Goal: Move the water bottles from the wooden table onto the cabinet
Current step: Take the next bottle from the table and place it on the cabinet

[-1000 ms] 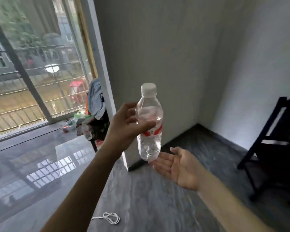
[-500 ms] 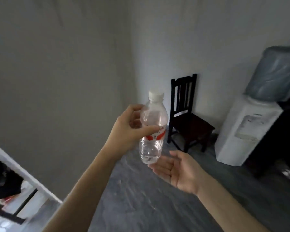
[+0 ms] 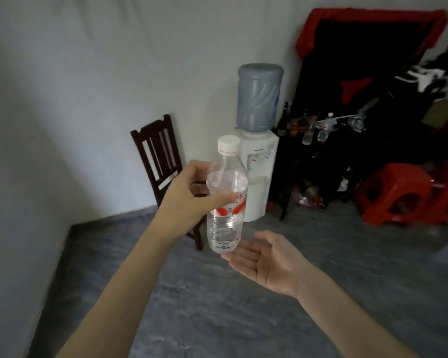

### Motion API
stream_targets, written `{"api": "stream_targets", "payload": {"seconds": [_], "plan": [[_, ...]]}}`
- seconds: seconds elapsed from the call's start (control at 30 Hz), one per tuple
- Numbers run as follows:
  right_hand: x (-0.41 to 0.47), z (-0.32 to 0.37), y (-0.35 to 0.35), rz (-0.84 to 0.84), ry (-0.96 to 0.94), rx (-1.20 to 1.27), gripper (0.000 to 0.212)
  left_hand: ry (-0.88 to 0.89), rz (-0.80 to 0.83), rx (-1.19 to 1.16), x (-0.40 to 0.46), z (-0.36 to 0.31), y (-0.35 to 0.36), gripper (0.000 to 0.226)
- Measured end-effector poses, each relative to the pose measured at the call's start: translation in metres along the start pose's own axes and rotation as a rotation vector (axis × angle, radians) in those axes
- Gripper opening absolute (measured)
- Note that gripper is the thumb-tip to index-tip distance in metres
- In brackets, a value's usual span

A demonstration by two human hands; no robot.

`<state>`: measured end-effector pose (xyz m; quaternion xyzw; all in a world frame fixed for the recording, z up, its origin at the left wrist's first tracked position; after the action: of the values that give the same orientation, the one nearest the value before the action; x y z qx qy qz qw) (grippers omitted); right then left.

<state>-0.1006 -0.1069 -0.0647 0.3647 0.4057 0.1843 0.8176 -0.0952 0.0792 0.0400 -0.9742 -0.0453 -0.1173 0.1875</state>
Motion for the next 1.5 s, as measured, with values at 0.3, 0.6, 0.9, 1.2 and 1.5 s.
{"api": "stream_targets", "payload": {"seconds": [0.3, 0.6, 0.9, 1.2, 1.5], "plan": [[-0.017, 0.073, -0.065, -0.04, -0.143, 0.115, 0.052, 0.096, 0.219, -0.049, 0.077, -0.014, 0.095, 0.056], [-0.038, 0.201, -0.14, -0.068, -0.213, 0.151, 0.054, 0.119, 0.323, -0.088, 0.176, -0.04, 0.214, 0.055], [-0.029, 0.307, -0.181, -0.108, -0.225, 0.135, 0.053, 0.117, 0.315, -0.054, 0.259, -0.054, 0.296, 0.057], [0.013, 0.379, -0.2, -0.09, -0.19, 0.149, 0.055, 0.063, 0.255, -0.144, 0.34, -0.031, 0.33, 0.044], [0.083, 0.489, -0.2, -0.1, -0.21, 0.127, 0.054, 0.091, 0.229, -0.218, 0.467, -0.012, 0.353, 0.057]]}}
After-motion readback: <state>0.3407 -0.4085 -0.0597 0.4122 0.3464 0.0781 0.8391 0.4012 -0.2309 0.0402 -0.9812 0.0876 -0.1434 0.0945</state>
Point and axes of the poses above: each hand's wrist, its own x-axis towards the middle knuckle, its own y-axis out of the palm, z = x × y, the point moved 3 cm from there along x, towards the middle knuckle, and after that the axes turned 7 degrees about x, right-handed, at the moved point
